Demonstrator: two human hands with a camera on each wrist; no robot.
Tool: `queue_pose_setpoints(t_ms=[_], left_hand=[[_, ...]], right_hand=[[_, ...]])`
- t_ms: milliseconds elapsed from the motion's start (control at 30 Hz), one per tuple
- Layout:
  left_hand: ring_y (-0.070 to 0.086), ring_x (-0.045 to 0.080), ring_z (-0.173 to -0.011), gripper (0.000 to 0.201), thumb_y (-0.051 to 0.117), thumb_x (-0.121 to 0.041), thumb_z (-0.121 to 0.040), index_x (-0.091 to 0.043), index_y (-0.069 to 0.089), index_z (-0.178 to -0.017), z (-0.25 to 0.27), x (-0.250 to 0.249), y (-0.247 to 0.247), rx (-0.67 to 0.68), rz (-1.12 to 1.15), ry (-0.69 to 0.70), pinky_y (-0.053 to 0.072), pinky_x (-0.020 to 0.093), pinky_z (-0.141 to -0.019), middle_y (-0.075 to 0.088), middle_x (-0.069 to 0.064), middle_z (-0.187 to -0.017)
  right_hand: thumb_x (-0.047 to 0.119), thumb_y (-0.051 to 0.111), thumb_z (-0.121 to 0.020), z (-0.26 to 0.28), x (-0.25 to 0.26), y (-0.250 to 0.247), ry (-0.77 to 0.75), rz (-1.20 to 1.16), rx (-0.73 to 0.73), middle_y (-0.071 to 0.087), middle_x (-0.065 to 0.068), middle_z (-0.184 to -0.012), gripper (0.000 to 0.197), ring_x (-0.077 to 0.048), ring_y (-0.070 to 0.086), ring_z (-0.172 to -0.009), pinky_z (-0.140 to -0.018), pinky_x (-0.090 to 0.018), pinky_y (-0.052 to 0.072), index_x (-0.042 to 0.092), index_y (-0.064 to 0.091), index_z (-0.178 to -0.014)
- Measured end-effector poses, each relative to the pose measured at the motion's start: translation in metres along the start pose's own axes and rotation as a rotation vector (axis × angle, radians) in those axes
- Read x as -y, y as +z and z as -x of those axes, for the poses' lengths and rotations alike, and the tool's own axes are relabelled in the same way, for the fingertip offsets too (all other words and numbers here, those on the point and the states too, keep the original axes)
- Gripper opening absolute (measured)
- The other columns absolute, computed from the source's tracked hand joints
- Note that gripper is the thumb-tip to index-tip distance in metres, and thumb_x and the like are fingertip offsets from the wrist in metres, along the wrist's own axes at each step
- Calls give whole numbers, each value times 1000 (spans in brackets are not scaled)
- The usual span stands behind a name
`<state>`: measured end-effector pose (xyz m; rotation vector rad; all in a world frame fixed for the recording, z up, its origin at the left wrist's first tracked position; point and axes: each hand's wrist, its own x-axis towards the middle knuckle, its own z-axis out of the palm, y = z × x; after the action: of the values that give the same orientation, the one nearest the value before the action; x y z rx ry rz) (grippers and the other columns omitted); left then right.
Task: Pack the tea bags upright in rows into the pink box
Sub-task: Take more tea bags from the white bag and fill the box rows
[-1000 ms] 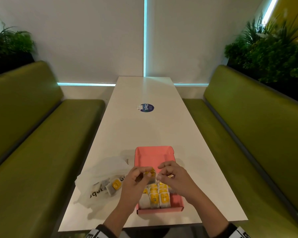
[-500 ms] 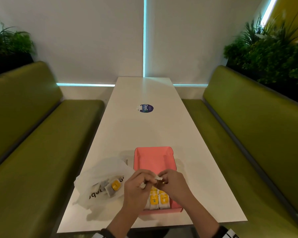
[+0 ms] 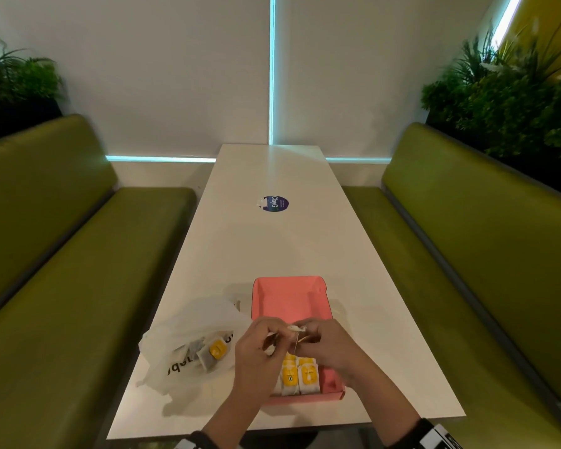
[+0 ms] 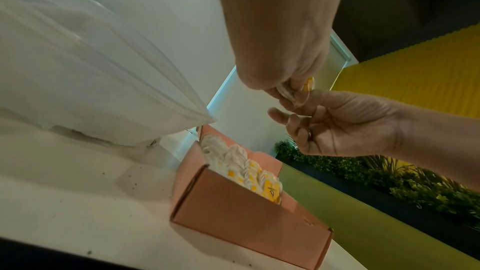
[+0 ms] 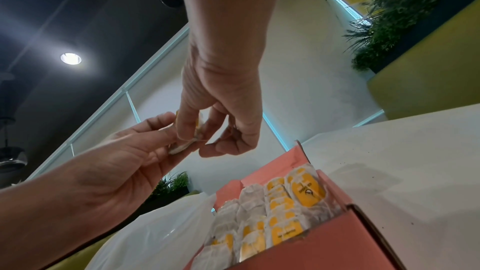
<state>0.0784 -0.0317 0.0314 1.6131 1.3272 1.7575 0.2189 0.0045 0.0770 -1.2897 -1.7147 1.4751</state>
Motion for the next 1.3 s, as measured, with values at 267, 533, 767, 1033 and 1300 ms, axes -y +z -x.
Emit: queue_pose_setpoints(t_ms=[267,533,767,1033,1300], left_hand=[[64,8,-82,8,63,-39,-76,-36,66,-83,1,-2,-2,57,-14,-152,51,17,-72,66,-15,-85],[67,10,-73,7,70,-8,-80,-14,71,-85,0,-9,-4,90,153,-377,52,20,-69,72,-1,-77],[66,12,-68,11,68,1,-79,-10,70,-81,-2,-17,-4,111,265,-450,53,21,-65,71,3,-72],[65,15,-72,18,69,0,-78,-17,74,-77,-2,-16,-3,97,301,-514,53,27,-69,72,7,-75],[60,13,-62,12,69,-2,-80,-14,70,-78,-6,-18,-2,6,315,-519,51,26,-63,68,3,-66]], right_hand=[[-5,72,-69,-5,-8,-1,-21,10,-112,64,2,-76,19,-9,61,-71,-60,-15,49,-5,66,-87],[7,77,-70,-6,-9,-2,-41,64,-140,63,2,-106,18,-13,63,-87,-69,-17,51,9,70,-87],[3,71,-72,-2,-2,-6,30,55,-13,64,-5,-97,27,-13,61,-86,-68,-19,52,11,66,-98],[-2,69,-74,1,-1,-4,88,21,37,61,-1,-81,22,-12,58,-79,-70,-24,50,15,58,-84],[-6,58,-77,4,3,-4,129,0,76,63,-4,-92,32,-15,56,-83,-73,-29,49,9,58,-106]])
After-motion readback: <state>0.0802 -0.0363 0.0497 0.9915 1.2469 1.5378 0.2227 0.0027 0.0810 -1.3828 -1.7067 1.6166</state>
